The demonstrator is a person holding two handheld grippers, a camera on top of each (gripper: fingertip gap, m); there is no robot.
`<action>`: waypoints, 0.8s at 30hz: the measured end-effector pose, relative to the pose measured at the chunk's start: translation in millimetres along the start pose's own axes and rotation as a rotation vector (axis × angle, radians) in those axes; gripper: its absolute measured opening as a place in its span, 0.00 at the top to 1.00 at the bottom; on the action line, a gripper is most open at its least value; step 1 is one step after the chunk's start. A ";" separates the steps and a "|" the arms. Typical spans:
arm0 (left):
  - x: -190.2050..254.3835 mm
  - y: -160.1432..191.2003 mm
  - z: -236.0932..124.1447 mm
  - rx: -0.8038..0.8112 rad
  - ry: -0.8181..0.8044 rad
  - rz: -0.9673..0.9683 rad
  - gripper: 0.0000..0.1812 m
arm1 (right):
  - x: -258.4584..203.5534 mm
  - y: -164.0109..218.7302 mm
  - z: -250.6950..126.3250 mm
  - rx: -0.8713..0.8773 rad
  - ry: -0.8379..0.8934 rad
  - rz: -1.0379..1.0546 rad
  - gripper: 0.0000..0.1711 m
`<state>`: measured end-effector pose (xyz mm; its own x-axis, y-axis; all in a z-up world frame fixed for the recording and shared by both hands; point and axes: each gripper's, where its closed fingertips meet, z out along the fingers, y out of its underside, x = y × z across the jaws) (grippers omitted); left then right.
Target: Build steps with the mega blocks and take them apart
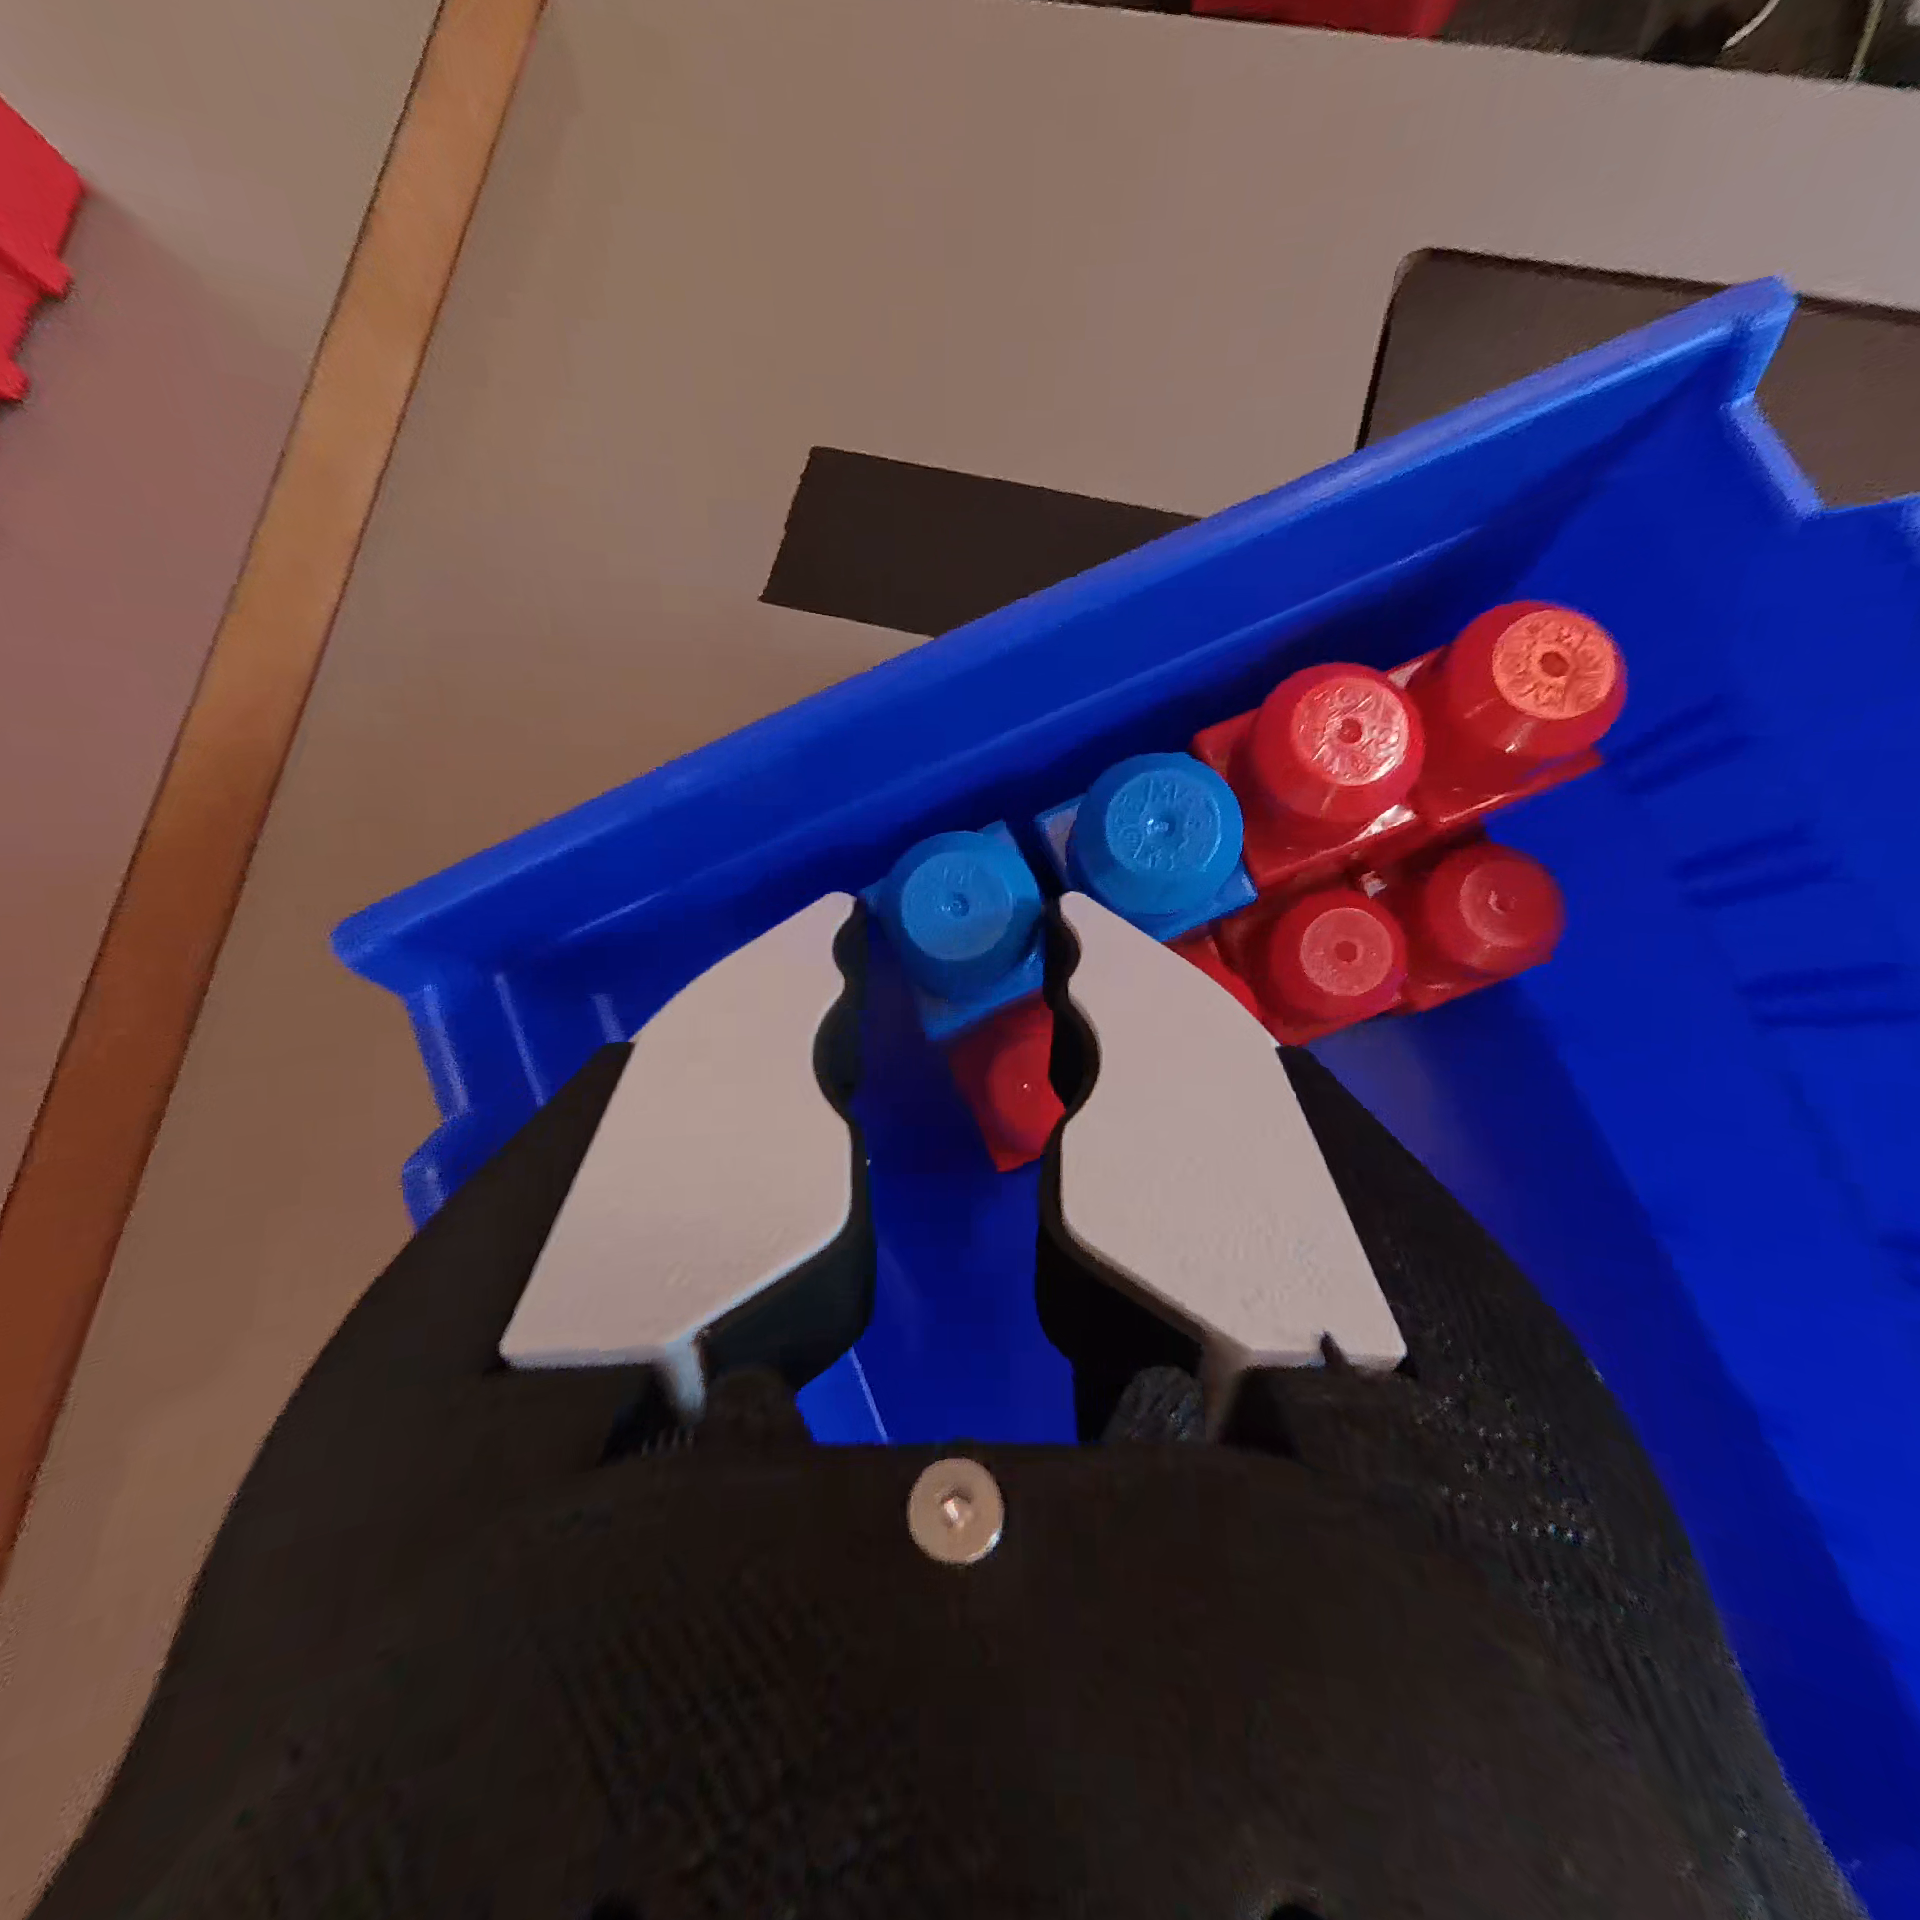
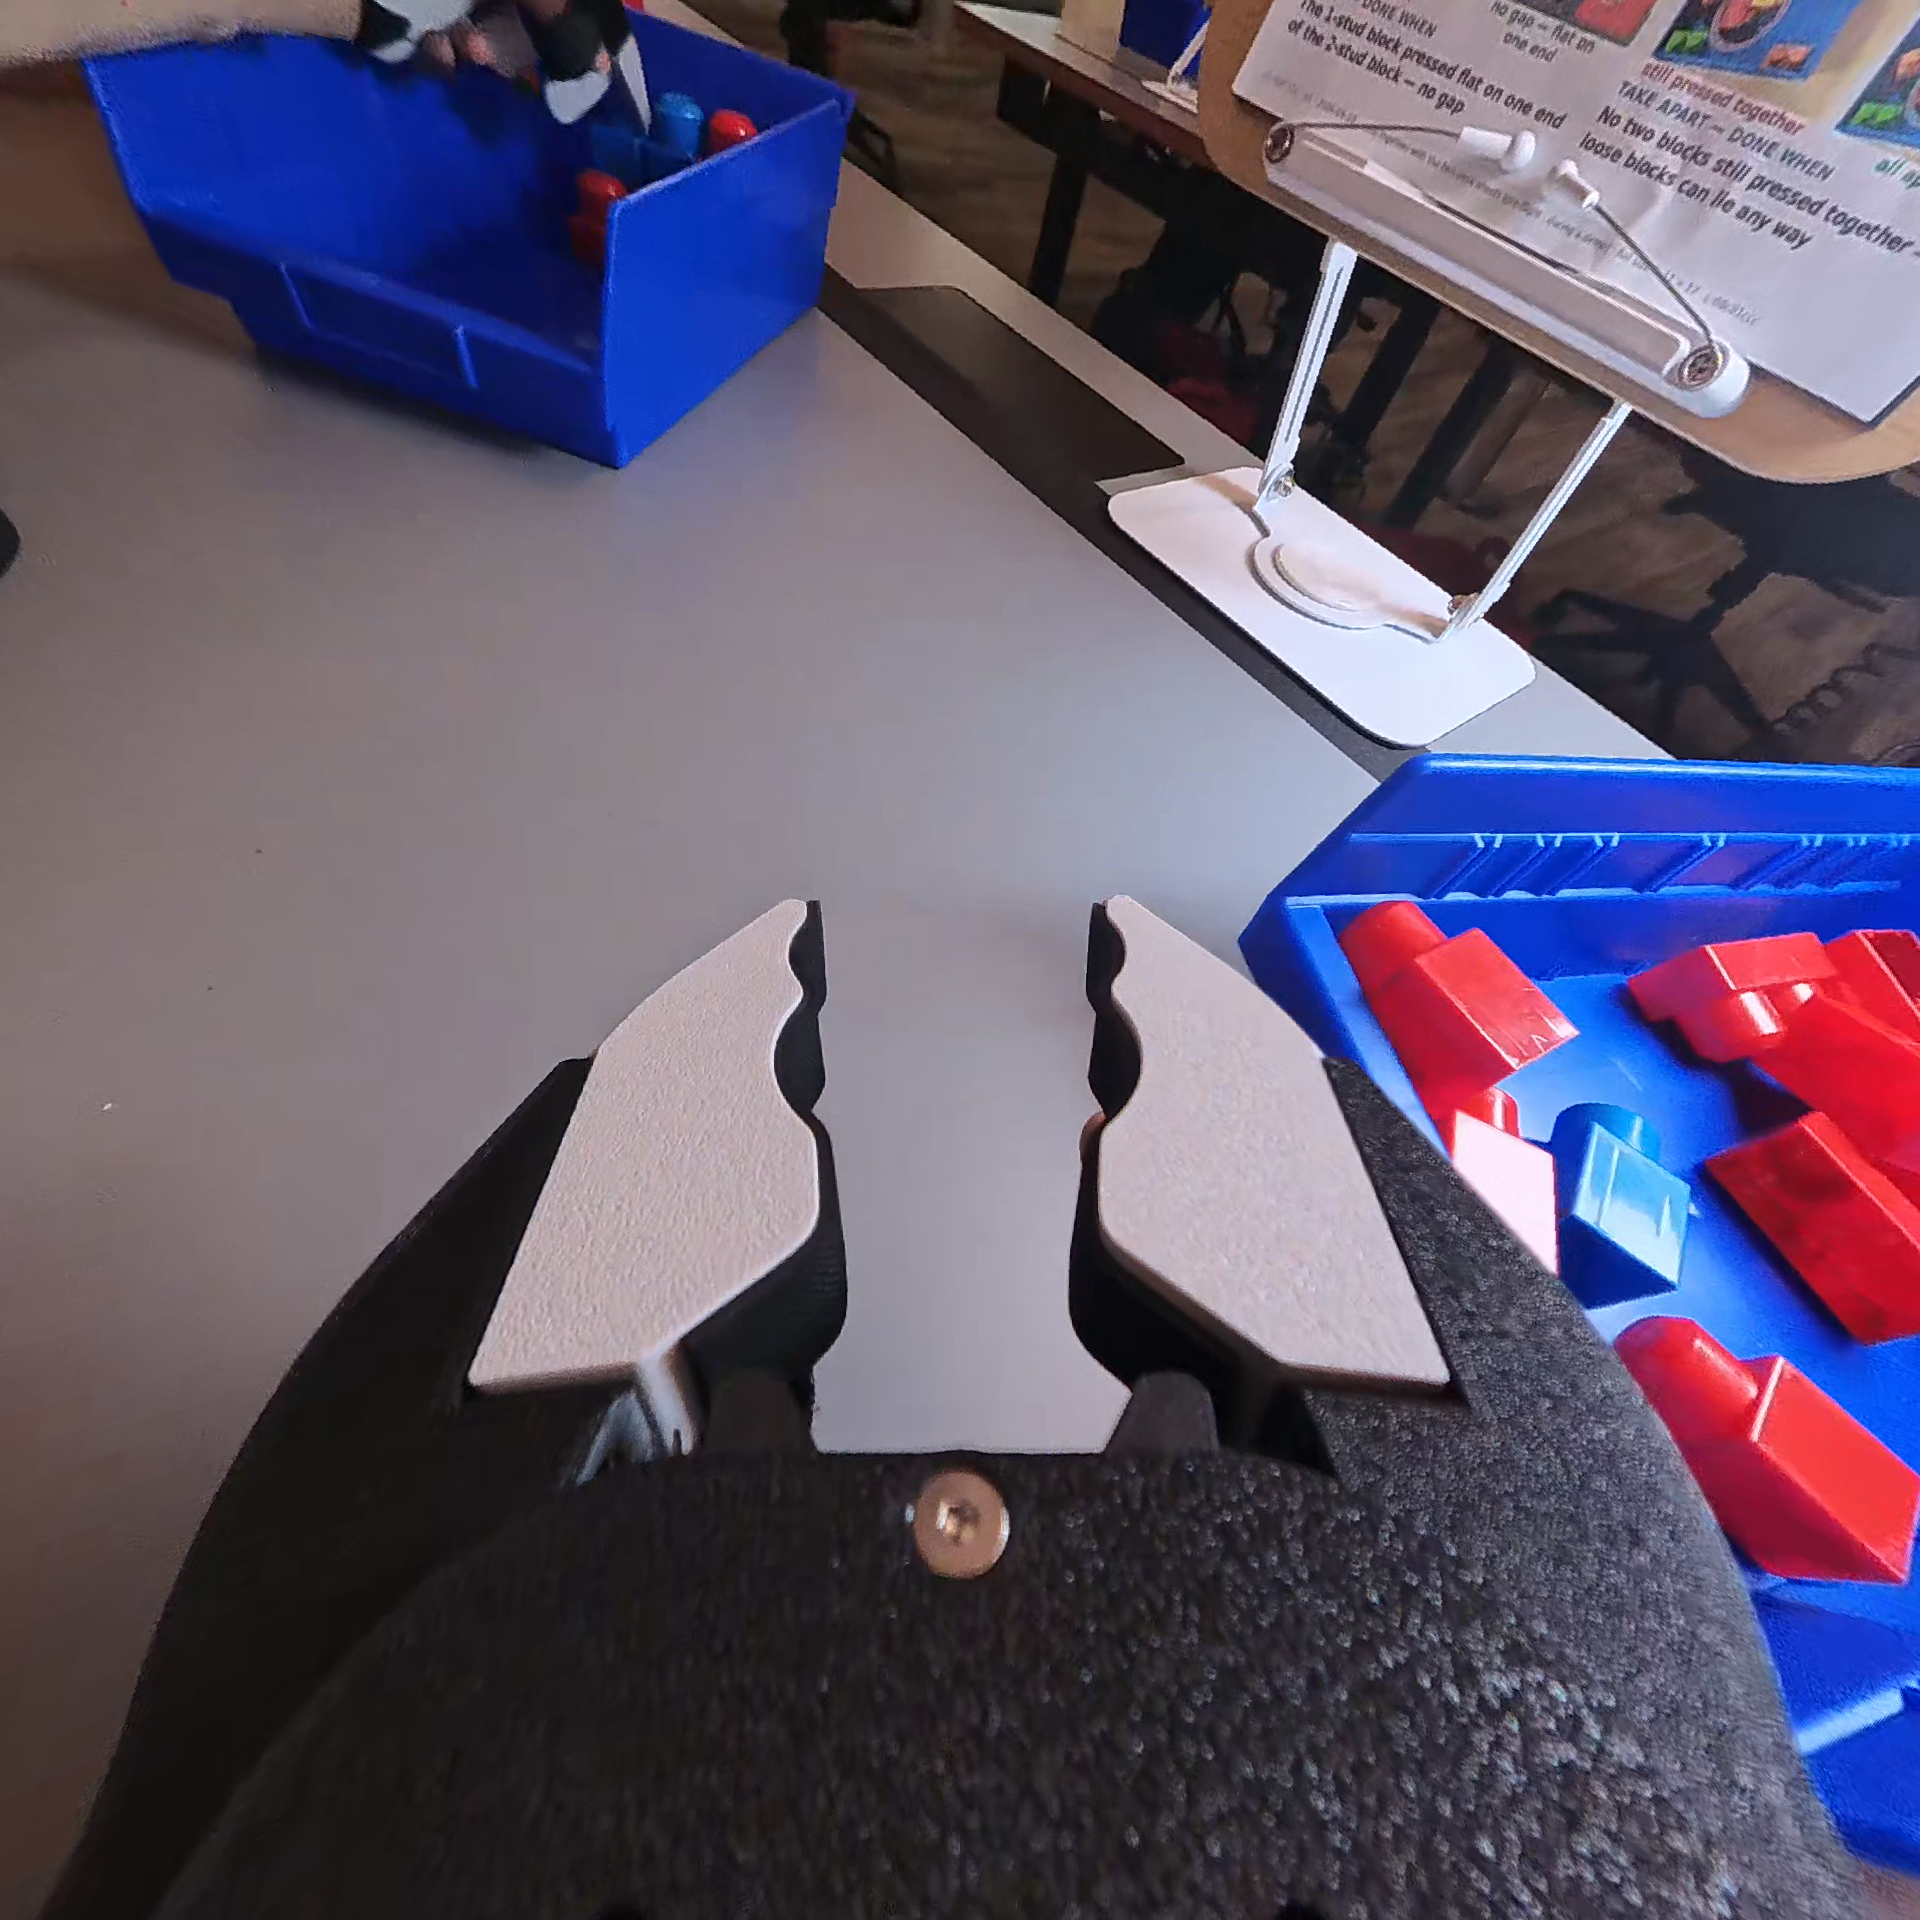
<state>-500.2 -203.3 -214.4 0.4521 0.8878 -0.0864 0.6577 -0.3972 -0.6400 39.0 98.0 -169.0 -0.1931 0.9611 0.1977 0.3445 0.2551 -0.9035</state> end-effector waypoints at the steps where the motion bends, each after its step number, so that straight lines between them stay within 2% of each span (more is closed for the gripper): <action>1: 2.7 -1.6 1.3 0.004 0.020 -0.015 0.83 | -0.1 0.4 0.0 0.004 -0.003 0.007 0.72; 5: 3.0 -1.3 0.7 -0.025 0.009 0.025 0.84 | 0.7 2.6 1.2 0.001 0.000 0.014 0.73; 8: 2.0 -9.9 -14.7 0.029 -0.007 0.093 0.84 | -1.5 -2.0 0.2 0.017 0.003 -0.006 0.74; 12: 17.1 -37.5 -73.3 0.230 0.026 0.206 0.84 | -9.8 -16.5 -2.3 0.074 -0.018 -0.029 0.74; 15: 81.9 -42.8 -143.7 0.452 0.275 0.326 0.84 | -23.4 -32.6 -1.4 0.130 -0.070 -0.053 0.74; 18: 175.6 -2.1 -221.6 0.614 0.634 0.515 0.84 | -49.4 -45.8 1.7 0.180 -0.226 -0.064 0.73; 21: 260.3 73.5 -285.8 0.674 0.979 0.699 0.84 | -72.4 -51.9 4.5 0.194 -0.392 -0.051 0.73; 24: 322.2 152.7 -323.9 0.640 1.211 0.855 0.84 | -84.1 -49.8 12.0 0.169 -0.468 -0.058 0.67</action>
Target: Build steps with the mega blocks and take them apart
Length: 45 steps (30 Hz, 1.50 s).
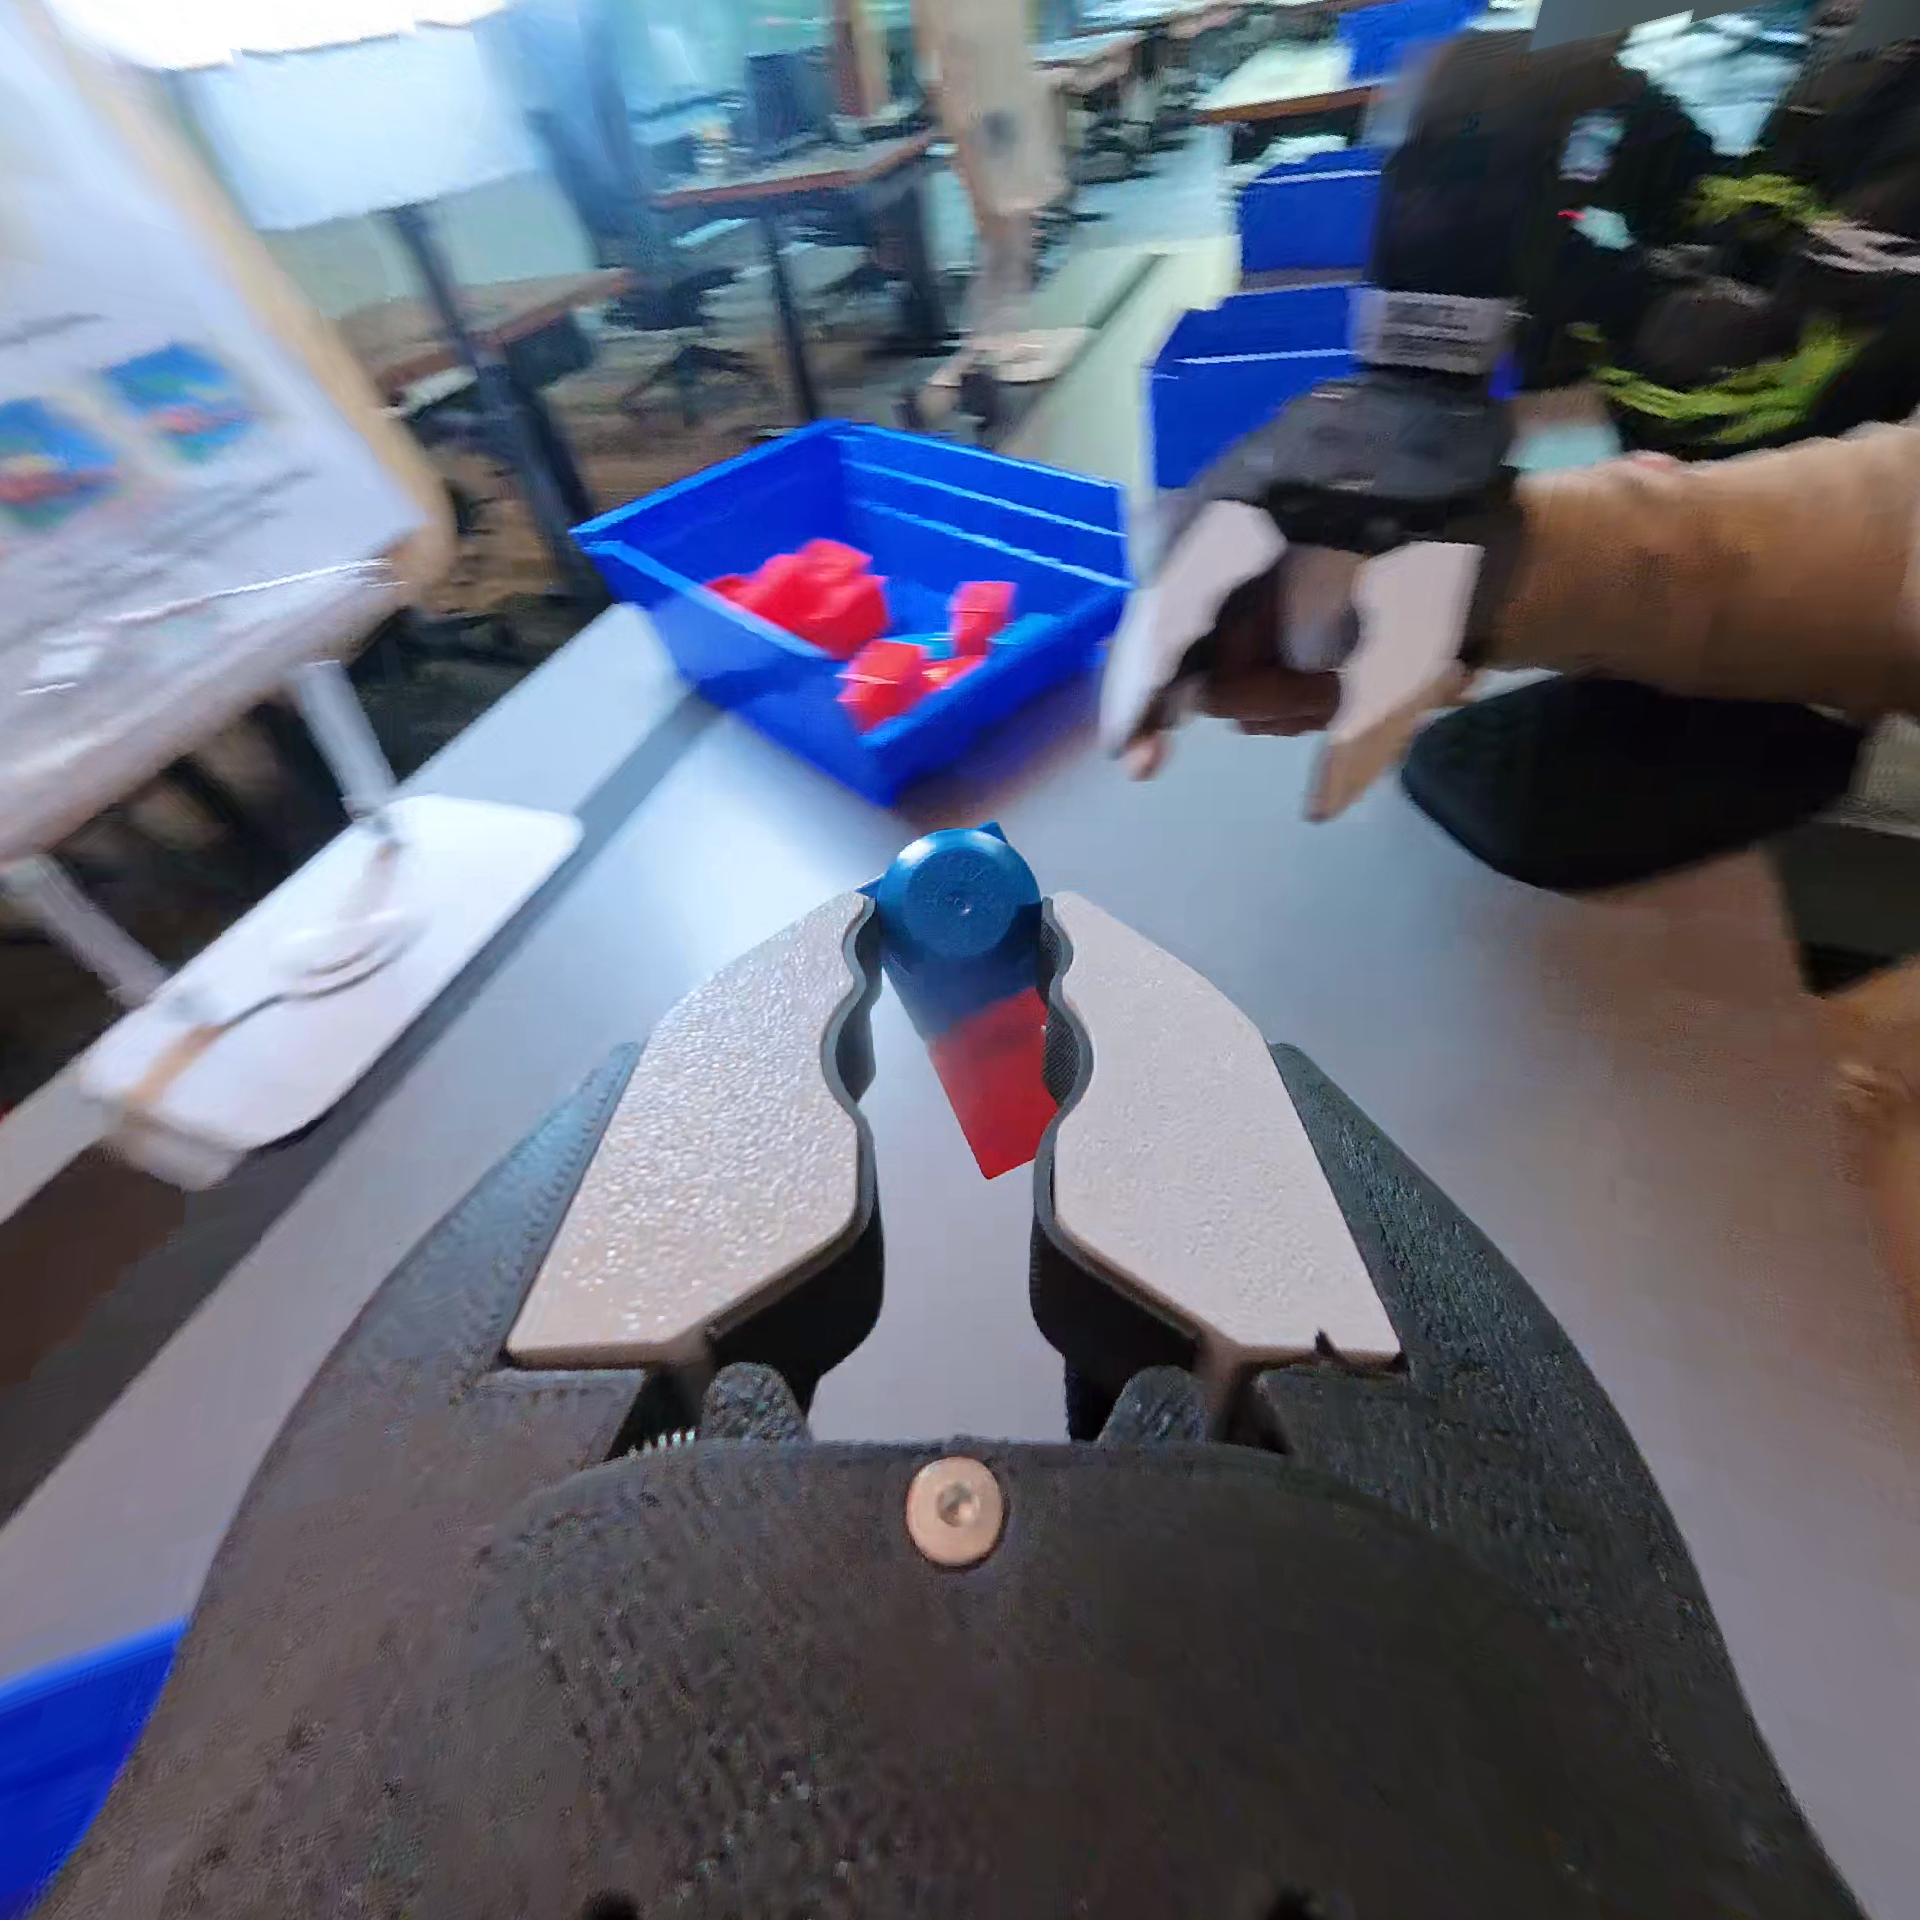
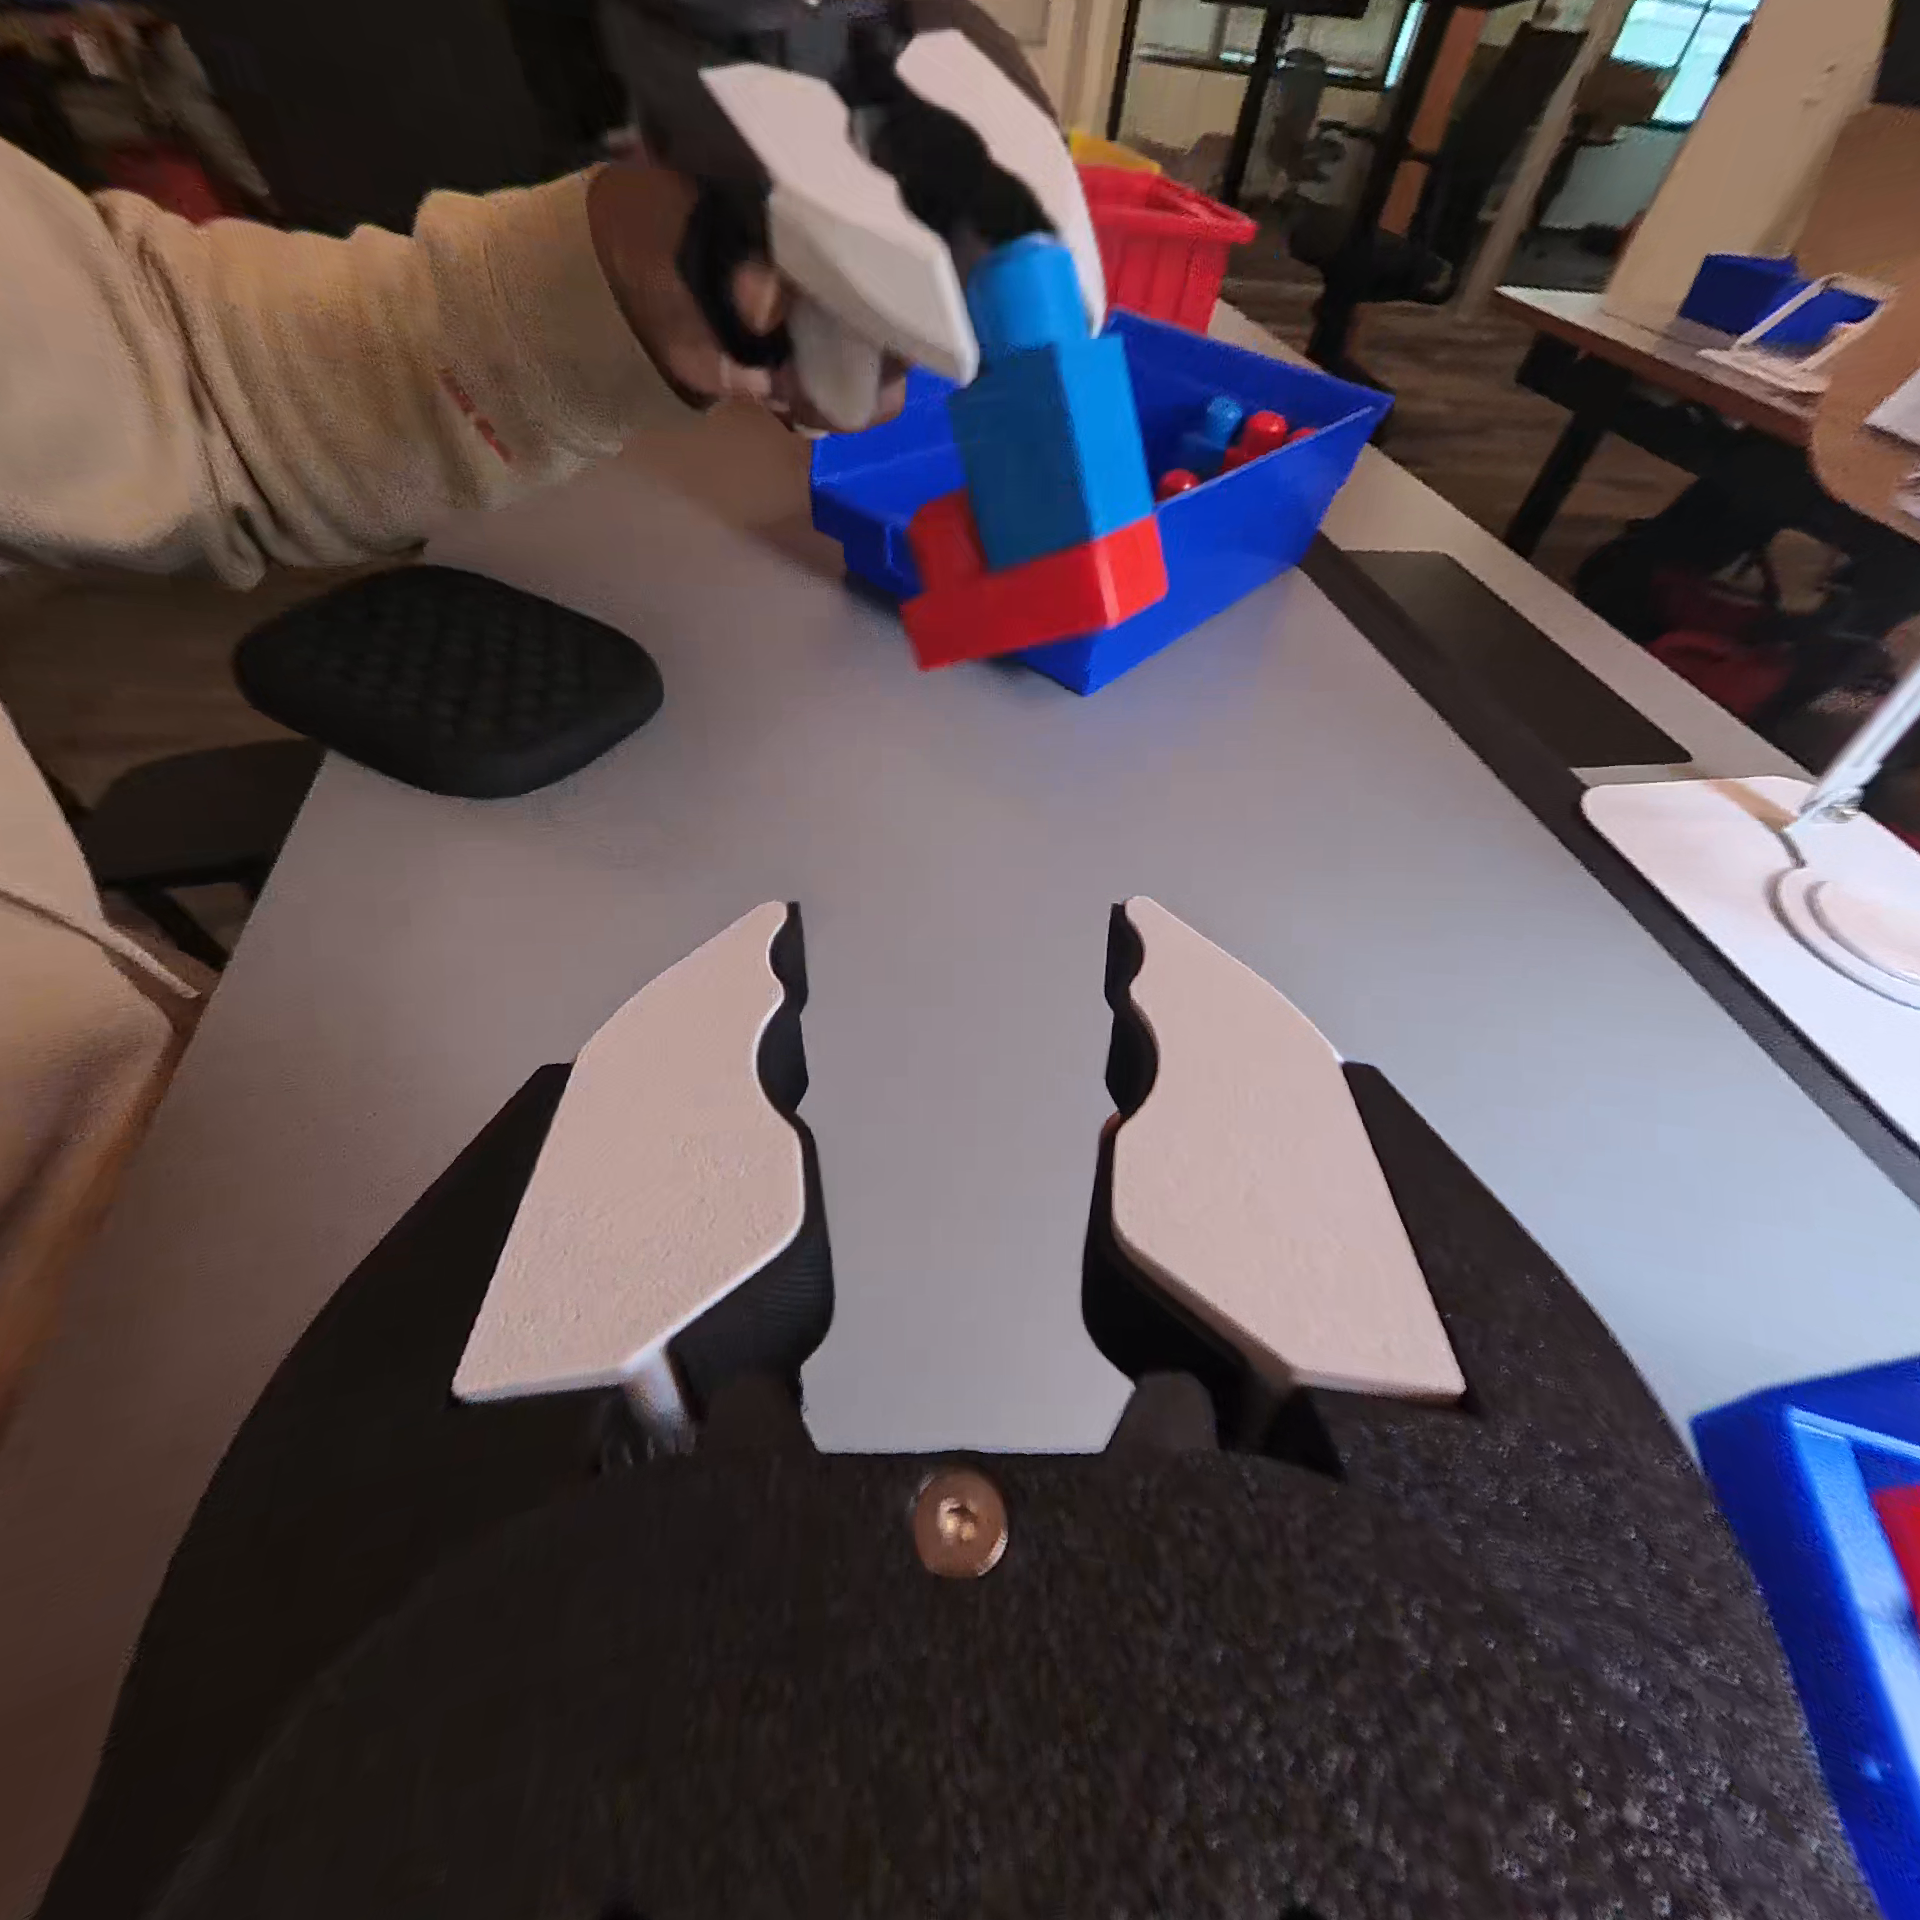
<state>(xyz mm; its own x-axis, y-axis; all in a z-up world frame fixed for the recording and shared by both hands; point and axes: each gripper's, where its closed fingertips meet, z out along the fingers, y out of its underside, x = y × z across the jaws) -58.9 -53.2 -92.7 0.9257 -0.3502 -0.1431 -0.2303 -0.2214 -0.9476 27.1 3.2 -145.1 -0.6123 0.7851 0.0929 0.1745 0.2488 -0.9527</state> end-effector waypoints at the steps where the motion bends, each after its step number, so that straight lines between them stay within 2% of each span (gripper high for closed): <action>1: 25.3 2.0 13.2 0.000 0.068 0.025 0.84 | -3.2 2.7 4.0 -0.014 -0.023 0.000 0.65; 6: 100.5 5.7 48.3 0.024 0.295 0.066 0.84 | -33.3 32.4 20.8 -0.138 -0.159 -0.068 0.62; 7: 105.7 6.3 51.3 0.023 0.310 0.071 0.84 | -40.3 35.9 22.8 -0.142 -0.186 -0.076 0.63; 9: 112.5 6.9 53.2 0.034 0.341 0.074 0.84 | -55.7 40.1 23.2 -0.138 -0.253 -0.086 0.74; 11: 116.4 5.4 51.8 0.060 0.368 0.044 0.84 | -62.4 39.9 23.4 -0.123 -0.285 -0.076 0.76; 13: 111.9 6.1 52.4 0.073 0.336 0.029 0.84 | -58.0 39.4 24.8 -0.111 -0.254 -0.070 0.79; 15: 107.5 10.8 54.9 0.061 0.312 0.005 0.73 | -52.1 35.6 25.1 -0.077 -0.224 -0.052 0.79; 16: 106.6 16.3 57.4 0.034 0.299 0.003 0.71 | -49.8 33.0 24.7 -0.060 -0.217 -0.033 0.79; 22: 104.2 30.3 71.8 -0.011 0.203 0.103 0.79 | -44.0 40.4 29.7 -0.094 -0.149 -0.081 0.79; 30: 102.3 35.5 72.1 -0.051 0.171 0.155 0.80 | -42.5 49.1 35.5 -0.125 -0.134 -0.093 0.79; 32: 99.4 21.8 65.9 0.012 0.167 0.127 0.80 | -36.4 67.3 36.6 -0.205 -0.108 -0.116 0.79; 35: 89.4 10.0 56.3 0.030 0.110 0.174 0.80 | -37.5 72.8 35.1 -0.188 -0.135 -0.038 0.79; 41: 67.4 13.6 50.0 0.019 0.038 0.130 0.80 | -11.7 62.9 26.7 -0.167 -0.034 -0.047 0.79; 45: 45.9 29.5 51.8 -0.038 -0.037 0.117 0.80 | 33.1 43.3 2.7 -0.101 0.134 0.005 0.79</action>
<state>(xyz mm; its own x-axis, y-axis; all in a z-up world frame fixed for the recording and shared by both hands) -7.7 -28.7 -142.0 0.9021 -0.3422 -0.2630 -0.3479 -0.2159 -0.9123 12.2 38.4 -184.1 -0.5037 0.8537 0.1323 0.2583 0.2950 -0.9199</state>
